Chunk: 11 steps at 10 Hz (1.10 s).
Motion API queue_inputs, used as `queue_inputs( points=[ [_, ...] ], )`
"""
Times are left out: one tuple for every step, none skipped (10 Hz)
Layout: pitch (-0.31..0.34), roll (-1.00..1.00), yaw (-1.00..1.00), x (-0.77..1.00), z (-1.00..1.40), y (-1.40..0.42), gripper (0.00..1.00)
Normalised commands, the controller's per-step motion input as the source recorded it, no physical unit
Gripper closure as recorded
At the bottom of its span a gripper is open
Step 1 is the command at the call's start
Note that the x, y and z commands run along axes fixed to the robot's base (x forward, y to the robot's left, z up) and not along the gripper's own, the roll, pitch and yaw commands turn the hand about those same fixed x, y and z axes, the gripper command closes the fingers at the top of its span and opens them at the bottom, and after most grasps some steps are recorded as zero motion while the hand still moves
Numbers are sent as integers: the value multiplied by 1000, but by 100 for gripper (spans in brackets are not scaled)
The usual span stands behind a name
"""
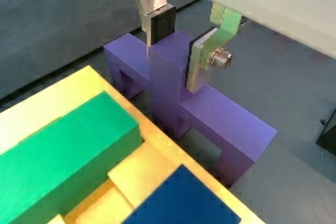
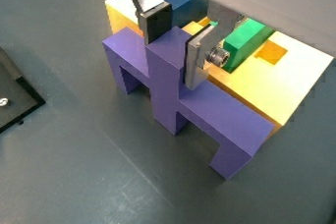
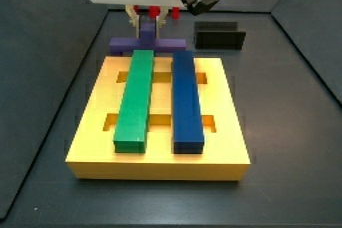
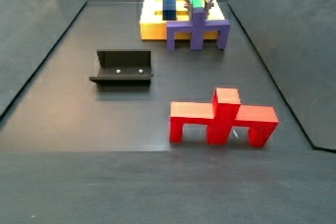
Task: Pick up the purple object. Move up. Move to above the board. Insert the purple object.
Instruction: Pick up the purple object, then move up.
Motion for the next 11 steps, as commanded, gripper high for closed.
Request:
queue_inputs(
  points=[
    [0,0,0,0,0,0,100],
    [0,0,0,0,0,0,100],
    [0,0,0,0,0,0,100],
    [0,0,0,0,0,0,100],
    [0,0,0,0,0,0,100],
    [0,0,0,0,0,0,100],
    [0,0,0,0,0,0,100],
    [0,0,0,0,0,0,100],
    [0,0,0,0,0,0,100],
    [0,0,0,0,833,0,100],
    [6,-2,-50,-26,824,-73,100]
  ],
)
